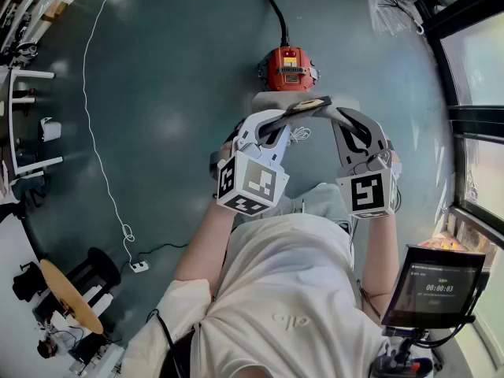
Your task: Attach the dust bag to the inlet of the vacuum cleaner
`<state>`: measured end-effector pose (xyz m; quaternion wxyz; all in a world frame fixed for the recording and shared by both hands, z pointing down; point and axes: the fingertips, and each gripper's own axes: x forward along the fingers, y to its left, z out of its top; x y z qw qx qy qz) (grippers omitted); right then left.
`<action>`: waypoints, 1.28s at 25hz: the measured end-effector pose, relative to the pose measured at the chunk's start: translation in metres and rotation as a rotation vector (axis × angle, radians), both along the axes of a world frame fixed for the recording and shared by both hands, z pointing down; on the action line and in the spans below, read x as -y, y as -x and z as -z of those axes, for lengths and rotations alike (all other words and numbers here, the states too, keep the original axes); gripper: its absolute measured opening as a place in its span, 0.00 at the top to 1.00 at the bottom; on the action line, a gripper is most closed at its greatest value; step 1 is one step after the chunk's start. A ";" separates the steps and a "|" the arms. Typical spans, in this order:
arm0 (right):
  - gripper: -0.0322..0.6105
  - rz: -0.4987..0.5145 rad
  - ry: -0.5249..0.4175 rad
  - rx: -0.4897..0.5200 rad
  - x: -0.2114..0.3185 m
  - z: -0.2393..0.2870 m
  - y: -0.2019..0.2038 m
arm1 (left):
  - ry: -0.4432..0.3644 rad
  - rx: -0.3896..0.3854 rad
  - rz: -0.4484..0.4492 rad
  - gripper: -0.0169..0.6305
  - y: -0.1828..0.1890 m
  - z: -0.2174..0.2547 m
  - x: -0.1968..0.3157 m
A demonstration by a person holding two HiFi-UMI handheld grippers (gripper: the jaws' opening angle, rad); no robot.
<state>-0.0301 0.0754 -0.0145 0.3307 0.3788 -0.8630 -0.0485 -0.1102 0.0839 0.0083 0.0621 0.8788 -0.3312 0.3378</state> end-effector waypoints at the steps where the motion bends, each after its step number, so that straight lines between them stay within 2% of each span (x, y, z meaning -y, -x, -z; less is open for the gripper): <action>1: 0.92 0.004 0.006 0.008 0.003 -0.001 0.000 | 0.008 0.005 0.000 0.95 -0.001 -0.002 0.002; 4: 0.92 0.008 0.054 0.061 0.025 -0.032 -0.004 | 0.061 0.029 -0.003 0.95 -0.007 -0.033 0.022; 8: 0.92 -0.016 0.236 0.196 0.067 -0.143 -0.024 | 0.194 0.120 -0.011 0.95 -0.026 -0.134 0.059; 13: 0.92 -0.063 0.410 0.255 0.055 -0.285 -0.057 | 0.379 0.176 -0.035 0.95 -0.058 -0.268 0.043; 16: 0.92 -0.090 0.463 0.248 0.036 -0.366 -0.073 | 0.457 0.201 -0.053 0.95 -0.073 -0.348 0.031; 21: 0.92 -0.068 0.478 0.178 0.010 -0.506 -0.097 | 0.484 0.215 -0.050 0.95 -0.098 -0.491 0.020; 25: 0.92 -0.050 0.469 0.102 -0.001 -0.618 -0.085 | 0.420 0.227 -0.038 0.95 -0.086 -0.605 0.022; 29: 0.92 0.023 0.416 -0.036 0.002 -0.643 -0.082 | 0.334 0.248 -0.032 0.95 -0.082 -0.629 0.032; 32: 0.92 0.028 0.385 -0.070 0.012 -0.646 -0.085 | 0.322 0.242 -0.004 0.95 -0.084 -0.631 0.033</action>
